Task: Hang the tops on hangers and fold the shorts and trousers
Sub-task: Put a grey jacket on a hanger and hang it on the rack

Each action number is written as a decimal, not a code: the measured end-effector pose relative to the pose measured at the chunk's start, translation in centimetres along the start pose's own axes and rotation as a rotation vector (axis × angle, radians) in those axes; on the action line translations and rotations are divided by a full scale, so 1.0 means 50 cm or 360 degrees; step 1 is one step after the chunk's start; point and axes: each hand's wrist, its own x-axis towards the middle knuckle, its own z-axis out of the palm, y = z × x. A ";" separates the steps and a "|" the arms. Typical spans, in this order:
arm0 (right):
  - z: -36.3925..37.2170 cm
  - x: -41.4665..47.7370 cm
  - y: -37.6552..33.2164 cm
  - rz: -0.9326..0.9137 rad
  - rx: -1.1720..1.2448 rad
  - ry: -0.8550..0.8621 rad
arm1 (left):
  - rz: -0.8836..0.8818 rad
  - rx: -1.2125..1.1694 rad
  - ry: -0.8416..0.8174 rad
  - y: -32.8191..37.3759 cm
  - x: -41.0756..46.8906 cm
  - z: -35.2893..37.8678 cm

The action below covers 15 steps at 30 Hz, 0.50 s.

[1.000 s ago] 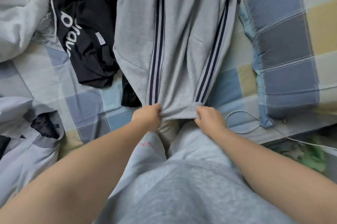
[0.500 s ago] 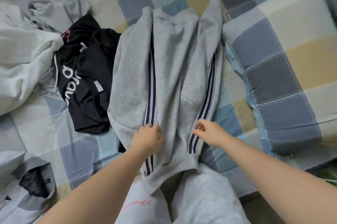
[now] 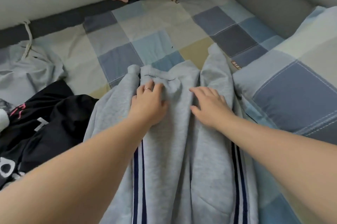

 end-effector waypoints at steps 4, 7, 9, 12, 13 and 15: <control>0.041 0.157 0.017 -0.0073 -0.0282 0.0097 | -0.0055 -0.0185 -0.0024 -0.024 0.157 0.051; 0.066 0.276 0.044 -0.0106 -0.0366 0.0033 | -0.0095 -0.0126 0.0150 -0.050 0.211 0.124; 0.085 0.334 0.059 -0.0170 -0.0371 -0.0012 | -0.0096 -0.0153 0.0342 -0.065 0.217 0.164; 0.096 0.366 0.067 -0.0249 -0.0375 0.0049 | -0.0098 -0.0272 0.0337 -0.068 0.220 0.178; 0.093 0.367 0.067 -0.0250 -0.0339 0.0093 | -0.0095 -0.0283 0.0311 -0.067 0.225 0.173; 0.090 0.374 0.070 -0.0268 -0.0244 0.0161 | -0.0122 -0.0269 0.0260 -0.064 0.235 0.162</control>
